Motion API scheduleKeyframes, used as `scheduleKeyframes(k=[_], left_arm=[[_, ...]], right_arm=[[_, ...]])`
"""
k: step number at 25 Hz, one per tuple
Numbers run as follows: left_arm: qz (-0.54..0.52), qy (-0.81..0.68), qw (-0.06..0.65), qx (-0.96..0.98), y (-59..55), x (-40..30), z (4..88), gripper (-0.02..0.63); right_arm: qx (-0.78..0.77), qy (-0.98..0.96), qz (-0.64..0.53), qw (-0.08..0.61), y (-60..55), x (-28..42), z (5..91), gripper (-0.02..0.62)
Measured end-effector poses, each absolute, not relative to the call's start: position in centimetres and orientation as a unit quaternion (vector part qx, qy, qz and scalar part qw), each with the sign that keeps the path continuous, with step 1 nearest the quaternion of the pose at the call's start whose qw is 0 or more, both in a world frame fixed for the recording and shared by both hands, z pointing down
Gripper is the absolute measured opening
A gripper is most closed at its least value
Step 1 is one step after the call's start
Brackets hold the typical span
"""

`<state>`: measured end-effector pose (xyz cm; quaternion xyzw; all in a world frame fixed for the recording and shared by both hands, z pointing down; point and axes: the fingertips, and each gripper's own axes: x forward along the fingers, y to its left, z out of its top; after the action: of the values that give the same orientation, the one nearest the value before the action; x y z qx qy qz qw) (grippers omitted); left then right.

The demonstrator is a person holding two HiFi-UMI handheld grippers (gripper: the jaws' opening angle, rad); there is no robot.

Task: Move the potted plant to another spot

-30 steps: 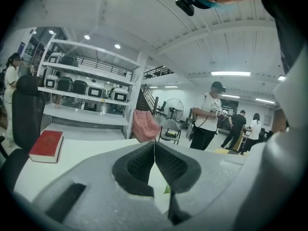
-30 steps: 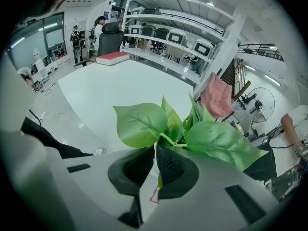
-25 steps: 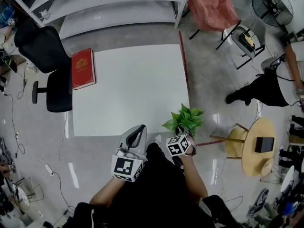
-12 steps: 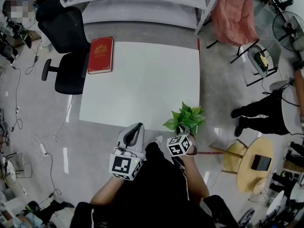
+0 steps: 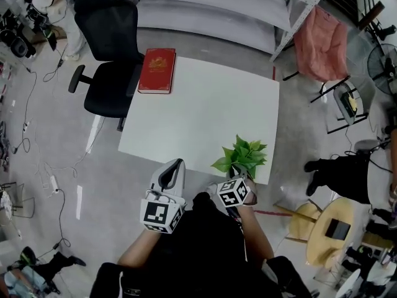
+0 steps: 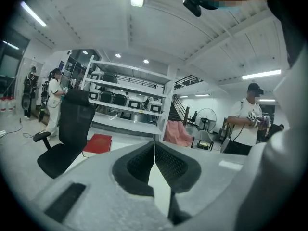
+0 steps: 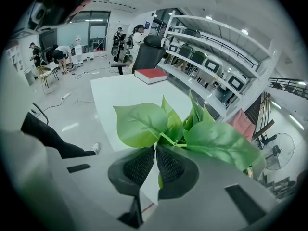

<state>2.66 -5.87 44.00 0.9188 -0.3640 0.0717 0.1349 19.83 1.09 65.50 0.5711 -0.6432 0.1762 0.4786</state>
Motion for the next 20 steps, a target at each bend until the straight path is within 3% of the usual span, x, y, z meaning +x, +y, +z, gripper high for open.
scheduleKeyframes(k=[20], left_arm=[[0.044,-0.466,0.147,0.871,-12.1,-16.6,44.4,0.018]], right_arm=[[0.478,-0.717,0.112,0.495,-8.0,-0.2,64.7,0.015]])
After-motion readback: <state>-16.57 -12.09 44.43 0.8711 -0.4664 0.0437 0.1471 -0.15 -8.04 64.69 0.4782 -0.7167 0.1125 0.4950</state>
